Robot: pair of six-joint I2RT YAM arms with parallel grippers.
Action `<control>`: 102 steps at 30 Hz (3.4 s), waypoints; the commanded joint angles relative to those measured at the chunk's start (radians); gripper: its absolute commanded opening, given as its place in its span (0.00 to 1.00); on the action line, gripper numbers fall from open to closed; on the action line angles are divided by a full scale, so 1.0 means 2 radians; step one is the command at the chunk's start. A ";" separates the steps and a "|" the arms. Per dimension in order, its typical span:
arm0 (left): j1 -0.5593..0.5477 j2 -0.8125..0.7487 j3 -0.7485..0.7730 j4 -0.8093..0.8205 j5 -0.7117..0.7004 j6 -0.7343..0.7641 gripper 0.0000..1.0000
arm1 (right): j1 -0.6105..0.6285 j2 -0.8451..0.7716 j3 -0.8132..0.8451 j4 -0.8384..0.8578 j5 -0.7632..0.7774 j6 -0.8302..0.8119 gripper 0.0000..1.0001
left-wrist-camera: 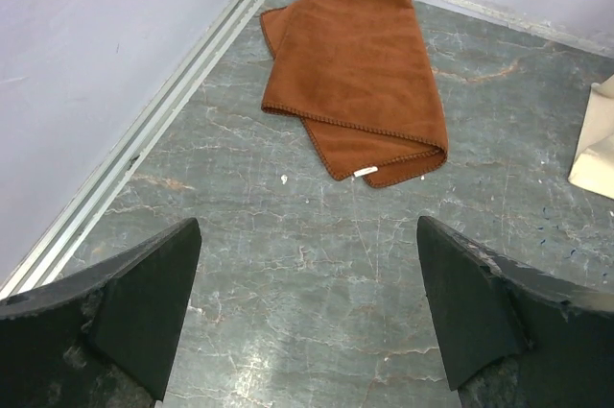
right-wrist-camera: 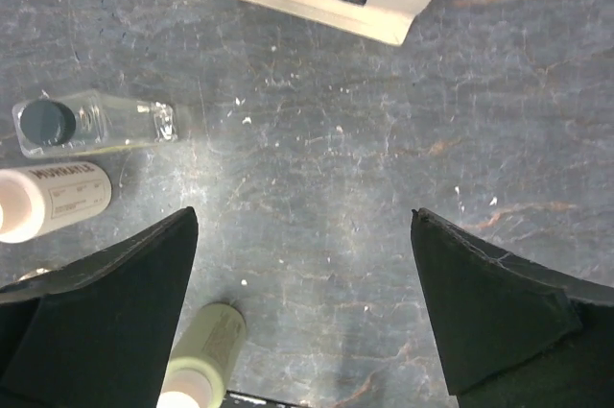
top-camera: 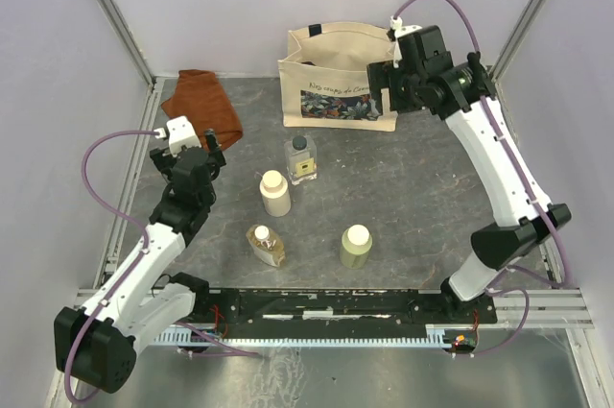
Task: Place the personal care products into the canvas bag
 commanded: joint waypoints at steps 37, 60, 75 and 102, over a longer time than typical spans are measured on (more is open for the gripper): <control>0.000 -0.002 -0.061 0.075 0.122 0.072 0.99 | -0.094 0.284 0.171 0.177 0.046 0.019 0.97; -0.001 -0.005 -0.070 0.075 0.129 0.073 1.00 | -0.088 0.236 0.095 0.147 -0.025 0.005 0.70; 0.000 -0.006 -0.072 0.075 0.145 0.070 1.00 | -0.041 0.359 0.166 0.180 -0.047 0.037 0.77; -0.001 -0.014 -0.031 0.022 0.202 0.031 1.00 | -0.037 0.104 -0.218 0.116 0.029 0.036 0.83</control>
